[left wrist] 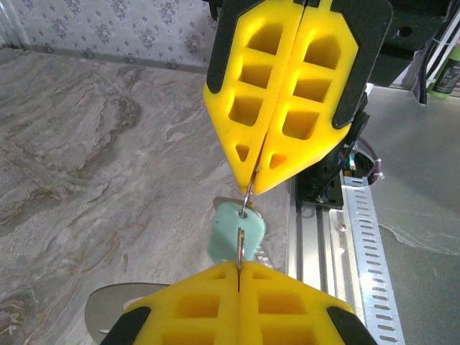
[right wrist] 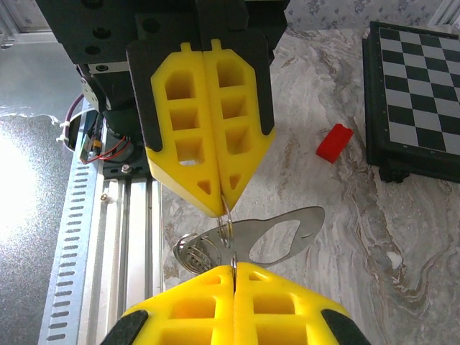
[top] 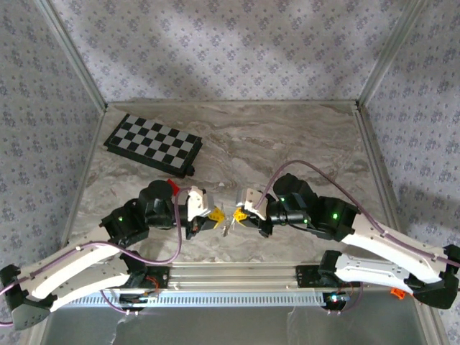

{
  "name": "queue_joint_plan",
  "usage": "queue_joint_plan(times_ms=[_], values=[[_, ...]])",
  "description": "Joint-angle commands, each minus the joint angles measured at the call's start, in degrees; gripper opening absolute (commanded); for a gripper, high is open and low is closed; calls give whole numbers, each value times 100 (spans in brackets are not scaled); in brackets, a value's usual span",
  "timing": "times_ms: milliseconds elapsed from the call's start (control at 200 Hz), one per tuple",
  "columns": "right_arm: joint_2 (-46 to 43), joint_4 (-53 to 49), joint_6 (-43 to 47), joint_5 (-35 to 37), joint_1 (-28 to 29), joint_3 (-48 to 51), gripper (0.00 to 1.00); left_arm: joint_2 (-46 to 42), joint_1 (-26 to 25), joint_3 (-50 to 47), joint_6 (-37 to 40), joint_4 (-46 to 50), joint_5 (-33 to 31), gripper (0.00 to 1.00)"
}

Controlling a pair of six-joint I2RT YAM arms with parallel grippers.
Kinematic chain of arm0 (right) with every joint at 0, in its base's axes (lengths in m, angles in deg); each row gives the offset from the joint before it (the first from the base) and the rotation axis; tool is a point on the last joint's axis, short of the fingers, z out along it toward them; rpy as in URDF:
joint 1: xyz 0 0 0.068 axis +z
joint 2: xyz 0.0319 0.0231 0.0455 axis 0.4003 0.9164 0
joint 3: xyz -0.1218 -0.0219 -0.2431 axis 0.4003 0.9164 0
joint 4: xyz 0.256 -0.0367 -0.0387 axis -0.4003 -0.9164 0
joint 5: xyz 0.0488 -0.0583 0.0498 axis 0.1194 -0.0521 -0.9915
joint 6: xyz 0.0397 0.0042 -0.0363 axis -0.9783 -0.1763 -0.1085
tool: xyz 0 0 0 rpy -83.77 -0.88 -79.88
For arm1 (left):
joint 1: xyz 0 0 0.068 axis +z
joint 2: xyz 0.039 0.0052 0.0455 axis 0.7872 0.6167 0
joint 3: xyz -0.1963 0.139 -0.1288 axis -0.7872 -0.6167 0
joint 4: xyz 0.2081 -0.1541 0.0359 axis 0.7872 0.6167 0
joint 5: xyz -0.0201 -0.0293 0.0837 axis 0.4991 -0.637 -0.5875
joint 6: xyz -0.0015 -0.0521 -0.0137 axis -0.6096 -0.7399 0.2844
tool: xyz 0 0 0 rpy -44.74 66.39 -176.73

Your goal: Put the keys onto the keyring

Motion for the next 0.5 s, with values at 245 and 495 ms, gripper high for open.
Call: queue_joint_plan(times_ms=[245,495], values=[[40,68,82,-130,12,-105,0,91,-102,225,145,-108,-101,0],[57,123,79,-165,-1,-79,0,92,-120,214,164,-138,-102,0]])
